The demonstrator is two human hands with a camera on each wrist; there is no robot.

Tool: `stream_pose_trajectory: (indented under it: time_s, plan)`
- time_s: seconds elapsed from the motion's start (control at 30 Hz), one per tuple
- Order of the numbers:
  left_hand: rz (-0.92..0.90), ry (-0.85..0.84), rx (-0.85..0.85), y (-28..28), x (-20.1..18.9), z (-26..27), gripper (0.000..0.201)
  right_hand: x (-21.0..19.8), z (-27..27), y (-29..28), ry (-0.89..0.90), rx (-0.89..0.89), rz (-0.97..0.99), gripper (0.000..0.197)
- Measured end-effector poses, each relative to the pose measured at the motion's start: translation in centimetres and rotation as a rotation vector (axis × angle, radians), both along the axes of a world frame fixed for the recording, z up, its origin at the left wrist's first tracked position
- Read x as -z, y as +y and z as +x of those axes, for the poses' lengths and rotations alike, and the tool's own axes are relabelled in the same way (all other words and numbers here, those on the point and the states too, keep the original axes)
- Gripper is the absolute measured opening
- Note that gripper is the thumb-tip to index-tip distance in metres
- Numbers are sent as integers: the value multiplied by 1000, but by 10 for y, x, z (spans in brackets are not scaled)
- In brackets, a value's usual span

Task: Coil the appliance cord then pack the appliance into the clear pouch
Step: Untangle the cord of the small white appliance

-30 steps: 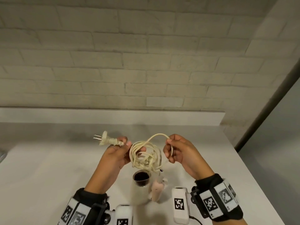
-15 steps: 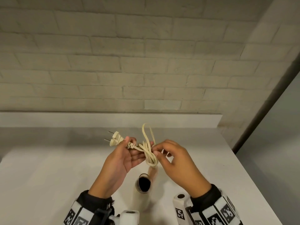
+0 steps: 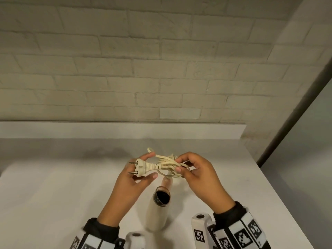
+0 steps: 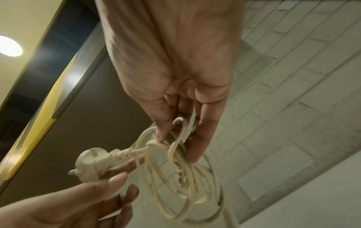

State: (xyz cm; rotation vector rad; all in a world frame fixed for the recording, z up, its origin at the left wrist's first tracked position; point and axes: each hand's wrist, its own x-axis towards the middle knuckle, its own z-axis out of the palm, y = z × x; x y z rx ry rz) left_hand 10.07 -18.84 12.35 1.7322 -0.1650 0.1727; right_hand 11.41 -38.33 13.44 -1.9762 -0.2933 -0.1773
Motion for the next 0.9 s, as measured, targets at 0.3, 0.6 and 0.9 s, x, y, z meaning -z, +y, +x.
stream_pose_trajectory:
  time_s: [0.3,0.6,0.9]
  plan:
    - [58,-218,-2,4,-19,5,16,-23,-7,4,112,-203,161,19]
    - [-101,-125,-19,21,-19,13,50,-28,0,-7,213,-142,396,15]
    - [-496,81,175,37,-8,-2,35,-10,9,-26,314,-109,770,63]
